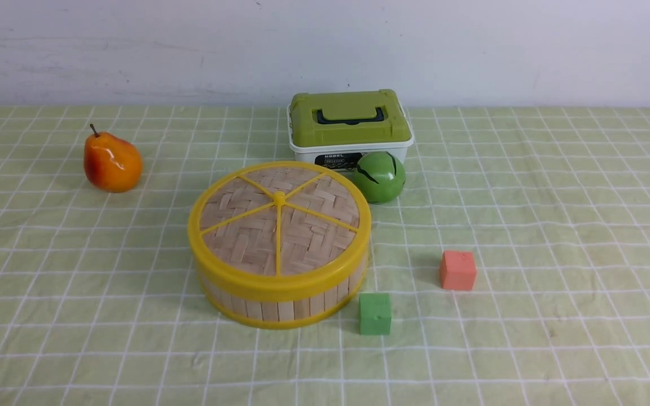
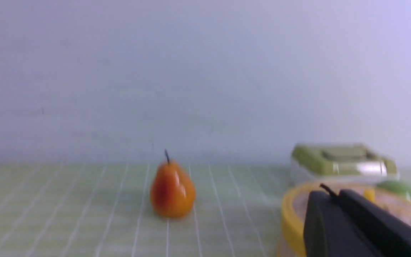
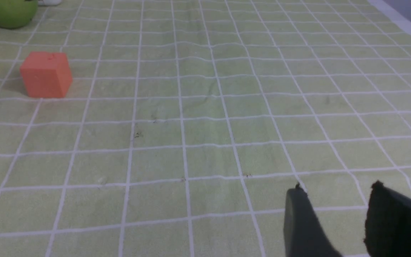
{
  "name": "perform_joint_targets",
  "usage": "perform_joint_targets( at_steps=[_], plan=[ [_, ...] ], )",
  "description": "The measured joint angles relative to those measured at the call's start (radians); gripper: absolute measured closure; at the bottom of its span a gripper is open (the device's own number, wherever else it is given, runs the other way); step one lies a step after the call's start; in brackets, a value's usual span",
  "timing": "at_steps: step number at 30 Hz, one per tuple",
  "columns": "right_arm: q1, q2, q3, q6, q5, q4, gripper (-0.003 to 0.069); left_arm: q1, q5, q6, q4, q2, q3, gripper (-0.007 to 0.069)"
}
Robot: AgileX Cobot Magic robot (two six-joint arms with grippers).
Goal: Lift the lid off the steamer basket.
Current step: Use the left arm to lift the lid of the steamer
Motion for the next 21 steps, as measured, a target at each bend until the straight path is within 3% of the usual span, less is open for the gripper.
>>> perform_joint_targets(
  at_steps=[1, 7, 15, 19, 21],
  plan=[
    [0.000, 0.000, 0.000, 0.000, 0.000, 0.000, 0.0418, 0.000, -0.090, 0.000, 0.002, 0.000, 0.000, 0.0588],
    [0.000, 0.000, 0.000, 0.000, 0.000, 0.000, 0.0418, 0.000, -0.293, -0.060, -0.016, 0.000, 0.000, 0.0586],
    [0.000, 0.000, 0.000, 0.000, 0.000, 0.000, 0.0418, 0.000, -0.383, -0.375, -0.031, 0.000, -0.005, 0.0577],
    [0.000, 0.000, 0.000, 0.000, 0.000, 0.000, 0.0418, 0.000, -0.247, -0.458, -0.006, 0.029, -0.150, 0.0589],
    [0.000, 0.000, 0.000, 0.000, 0.000, 0.000, 0.0418, 0.000, -0.059, -0.450, 0.016, 0.128, -0.339, 0.0624]
  ],
)
